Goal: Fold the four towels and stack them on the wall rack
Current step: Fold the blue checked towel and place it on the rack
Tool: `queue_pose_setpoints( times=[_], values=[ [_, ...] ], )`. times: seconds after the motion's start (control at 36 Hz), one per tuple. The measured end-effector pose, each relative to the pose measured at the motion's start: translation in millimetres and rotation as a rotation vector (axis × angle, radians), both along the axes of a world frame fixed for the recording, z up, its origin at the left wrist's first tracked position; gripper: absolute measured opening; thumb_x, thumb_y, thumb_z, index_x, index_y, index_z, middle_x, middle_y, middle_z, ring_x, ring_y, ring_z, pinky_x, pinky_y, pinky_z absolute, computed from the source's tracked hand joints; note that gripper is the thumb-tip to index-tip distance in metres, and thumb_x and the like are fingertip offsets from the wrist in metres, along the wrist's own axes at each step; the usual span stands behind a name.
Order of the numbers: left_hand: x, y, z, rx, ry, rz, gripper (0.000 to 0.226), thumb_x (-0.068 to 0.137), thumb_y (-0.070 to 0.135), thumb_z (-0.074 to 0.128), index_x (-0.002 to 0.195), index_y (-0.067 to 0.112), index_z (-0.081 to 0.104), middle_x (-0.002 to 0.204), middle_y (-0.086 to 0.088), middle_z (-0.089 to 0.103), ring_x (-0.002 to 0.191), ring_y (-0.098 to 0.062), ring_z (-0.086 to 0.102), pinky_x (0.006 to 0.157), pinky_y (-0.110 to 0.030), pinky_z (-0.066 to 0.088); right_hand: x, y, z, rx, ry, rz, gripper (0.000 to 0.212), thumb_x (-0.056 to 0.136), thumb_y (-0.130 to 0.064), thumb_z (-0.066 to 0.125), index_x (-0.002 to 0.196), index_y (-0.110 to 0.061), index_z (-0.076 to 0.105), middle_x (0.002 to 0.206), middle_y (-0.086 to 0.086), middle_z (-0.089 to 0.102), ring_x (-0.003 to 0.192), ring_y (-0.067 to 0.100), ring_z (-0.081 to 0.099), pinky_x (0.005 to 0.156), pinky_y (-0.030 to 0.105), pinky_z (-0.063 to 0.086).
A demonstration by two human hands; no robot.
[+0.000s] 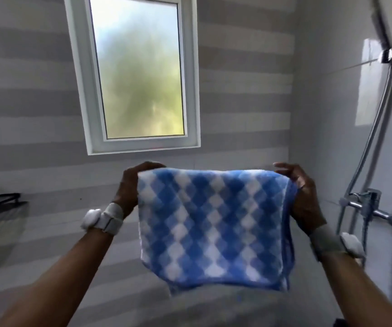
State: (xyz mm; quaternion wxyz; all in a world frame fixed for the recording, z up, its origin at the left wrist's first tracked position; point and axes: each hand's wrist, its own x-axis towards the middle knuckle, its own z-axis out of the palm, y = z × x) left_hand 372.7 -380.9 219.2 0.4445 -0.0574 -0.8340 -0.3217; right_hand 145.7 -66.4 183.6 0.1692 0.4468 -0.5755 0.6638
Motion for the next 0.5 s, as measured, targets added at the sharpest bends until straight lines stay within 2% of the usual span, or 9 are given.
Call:
queue_pose_setpoints(
  times=[0.06,0.08,0.11,0.14,0.17,0.19,0.28,0.39,0.5],
  values=[
    [19,-6,-19,0.229,-0.029,-0.113,0.032,0.098,-0.012,0.043,0.087,0.003,0.069,0.091,-0.013,0.069,0.076,0.008,0.066,0.075,-0.005,0.048,3,2,-6,0.127,0.073,0.023,0.043,0.094,0.009,0.057,0.099,-0.033,0.066,0.072,-0.011,0.07,0.071,-0.013,0.062,0.065,0.008,0.049],
    [28,-7,-31,0.136,-0.058,-0.118,0.05,0.101,-0.011,0.032,0.082,0.01,0.073,0.098,-0.009,0.072,0.089,0.008,0.066,0.089,-0.003,0.042,10,3,-1,0.206,0.055,0.008,0.034,0.095,-0.009,0.063,0.094,-0.044,0.067,0.071,-0.009,0.066,0.07,-0.014,0.059,0.063,0.009,0.049],
    [37,5,-37,0.085,0.067,-0.263,0.046,0.103,-0.008,0.027,0.113,0.012,0.066,0.111,-0.004,0.072,0.108,0.002,0.063,0.104,-0.004,0.03,14,7,-2,0.237,0.032,-0.003,0.014,0.094,-0.033,0.064,0.093,-0.046,0.067,0.073,-0.008,0.064,0.068,-0.011,0.057,0.06,0.015,0.05],
    [47,-17,-49,0.111,0.182,-0.24,0.043,0.103,-0.006,0.028,0.124,0.019,0.056,0.118,0.003,0.069,0.115,-0.005,0.062,0.107,-0.008,0.03,4,11,-5,0.259,0.056,0.001,0.016,0.092,-0.049,0.059,0.092,-0.037,0.07,0.072,0.0,0.063,0.068,-0.007,0.054,0.057,0.025,0.051],
    [45,-28,-52,0.217,0.059,-0.129,0.029,0.101,-0.006,0.035,0.127,0.005,0.043,0.107,0.003,0.072,0.106,-0.008,0.067,0.1,-0.014,0.039,-10,11,-8,0.227,0.1,-0.061,0.03,0.094,-0.048,0.055,0.09,-0.023,0.071,0.071,0.005,0.064,0.07,0.002,0.054,0.058,0.032,0.049],
    [41,-38,-49,0.137,-0.124,0.079,0.018,0.095,-0.005,0.048,0.105,0.005,0.06,0.09,0.004,0.075,0.092,-0.003,0.07,0.086,-0.016,0.048,-9,8,-1,0.212,0.076,-0.049,0.029,0.096,-0.032,0.052,0.09,-0.009,0.069,0.073,0.006,0.065,0.071,0.008,0.055,0.061,0.031,0.048],
    [10,-9,-7,0.067,-0.275,0.075,0.016,0.078,0.016,0.068,0.092,0.018,0.076,0.089,0.003,0.076,0.082,-0.003,0.066,0.076,-0.029,0.054,-19,-3,12,0.297,-0.135,0.038,0.016,0.088,0.008,0.052,0.089,-0.002,0.065,0.072,-0.002,0.071,0.065,0.008,0.062,0.065,0.025,0.051],
    [12,-21,10,0.09,-0.242,0.132,0.019,0.082,0.011,0.068,0.093,0.023,0.078,0.095,0.001,0.077,0.086,-0.009,0.067,0.08,-0.039,0.057,-21,-7,25,0.351,-0.11,0.05,0.019,0.081,0.017,0.061,0.09,0.001,0.067,0.074,-0.005,0.07,0.067,0.005,0.061,0.062,0.018,0.052],
    [11,-28,20,0.118,-0.282,-0.002,0.02,0.081,0.009,0.067,0.096,0.017,0.077,0.099,-0.01,0.076,0.088,-0.017,0.067,0.076,-0.038,0.056,-25,-3,31,0.444,-0.077,0.08,0.014,0.079,0.006,0.066,0.092,0.012,0.064,0.077,0.003,0.067,0.068,0.008,0.059,0.06,0.021,0.049]
  ],
)
